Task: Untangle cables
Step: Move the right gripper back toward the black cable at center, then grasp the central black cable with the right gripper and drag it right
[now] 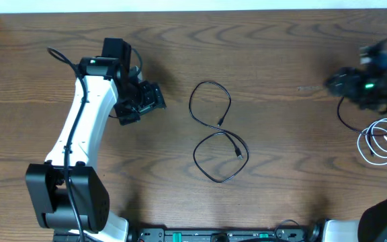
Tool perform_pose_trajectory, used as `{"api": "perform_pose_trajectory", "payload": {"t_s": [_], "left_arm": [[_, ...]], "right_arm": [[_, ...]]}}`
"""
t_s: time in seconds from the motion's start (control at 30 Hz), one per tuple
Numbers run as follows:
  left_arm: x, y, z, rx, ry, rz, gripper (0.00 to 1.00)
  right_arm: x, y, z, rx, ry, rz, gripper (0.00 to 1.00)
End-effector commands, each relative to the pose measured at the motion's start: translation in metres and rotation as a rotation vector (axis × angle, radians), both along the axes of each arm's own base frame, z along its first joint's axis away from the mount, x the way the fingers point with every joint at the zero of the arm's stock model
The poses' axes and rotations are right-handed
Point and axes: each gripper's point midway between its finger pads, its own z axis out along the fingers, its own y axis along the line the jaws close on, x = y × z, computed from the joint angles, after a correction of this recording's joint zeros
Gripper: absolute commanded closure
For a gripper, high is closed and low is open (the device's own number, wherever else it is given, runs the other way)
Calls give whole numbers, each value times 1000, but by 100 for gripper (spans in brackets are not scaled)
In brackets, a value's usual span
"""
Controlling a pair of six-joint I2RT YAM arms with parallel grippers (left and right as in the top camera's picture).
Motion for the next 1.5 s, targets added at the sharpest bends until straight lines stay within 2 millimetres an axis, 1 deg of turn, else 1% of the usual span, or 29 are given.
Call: {"api": "perform_pose_trajectory", "payload": {"t_s": [0.0,0.03,0.1,0.13,0.17,0.23,0.27,0.3,0.4,0.47,0.53,0.67,0.73,0.77,0.83,0.87,0.9,0.97,1.03,1.1,1.13,1.17,1.2,1.23,1.27,1.3,1.37,1.43,1.47], "left_arm": [[-5,1,-6,56,5,-45,16],[-6,2,-8,62,10,-46,16],[-10,1,-11,63,23,-49,16],[-10,1,-12,64,25,-49,16],[-11,1,-13,64,27,-50,16],[-11,1,-13,64,28,-50,16],[-11,1,-13,64,28,-50,16],[-11,1,-13,64,28,-49,16],[-11,1,-13,64,28,-49,16],[-11,1,-13,64,28,-49,16],[-11,1,-13,63,28,-50,16],[-11,1,-13,63,28,-50,16],[-11,1,-13,64,28,-50,16],[-11,1,-13,63,29,-49,16],[-11,1,-13,63,29,-46,16],[-11,1,-13,63,29,-46,16],[-11,1,-13,64,29,-46,16],[-11,1,-13,63,29,-46,16],[-11,1,-13,63,29,-46,16],[-11,1,-13,63,29,-46,16],[-11,1,-13,63,29,-46,16],[-11,1,-13,63,29,-46,16],[-11,1,-13,63,29,-46,16],[-11,1,-13,63,29,-46,16],[-11,1,-13,63,29,-46,16],[-11,1,-13,63,29,-46,16],[-11,1,-13,63,29,-47,16],[-11,1,-13,63,29,-46,16],[-11,1,-13,64,29,-47,16]], "right_arm": [[-24,69,-32,50,52,269,20],[-29,80,-40,53,66,299,19],[-48,116,-67,66,106,401,19],[-54,124,-73,67,113,428,19],[-64,141,-86,66,126,477,19],[-80,166,-106,73,139,528,20],[-84,172,-111,75,141,539,21],[-95,187,-122,79,144,571,24],[-109,206,-136,70,133,621,28],[-112,211,-144,44,130,606,32],[-113,211,-153,4,136,554,38],[-120,214,-164,-14,138,530,41],[-122,213,-166,-17,139,533,43],[-122,213,-167,-18,140,534,45],[-121,214,-166,-12,138,523,58],[-119,215,-165,-1,137,501,71],[-118,216,-164,6,136,486,79],[-112,219,-162,25,120,455,96],[-106,221,-159,29,91,453,99],[-91,216,-157,-9,39,421,99],[-81,209,-154,-40,12,391,99],[-52,188,-143,-102,-45,301,99],[-42,182,-136,-116,-67,278,99],[-29,176,-125,-128,-98,262,99],[-11,167,-105,-137,-143,248,99],[0,161,-92,-139,-167,231,99],[31,137,-43,-146,-248,166,99],[60,105,22,-150,-360,71,99],[67,94,42,-151,-394,42,99]]}}
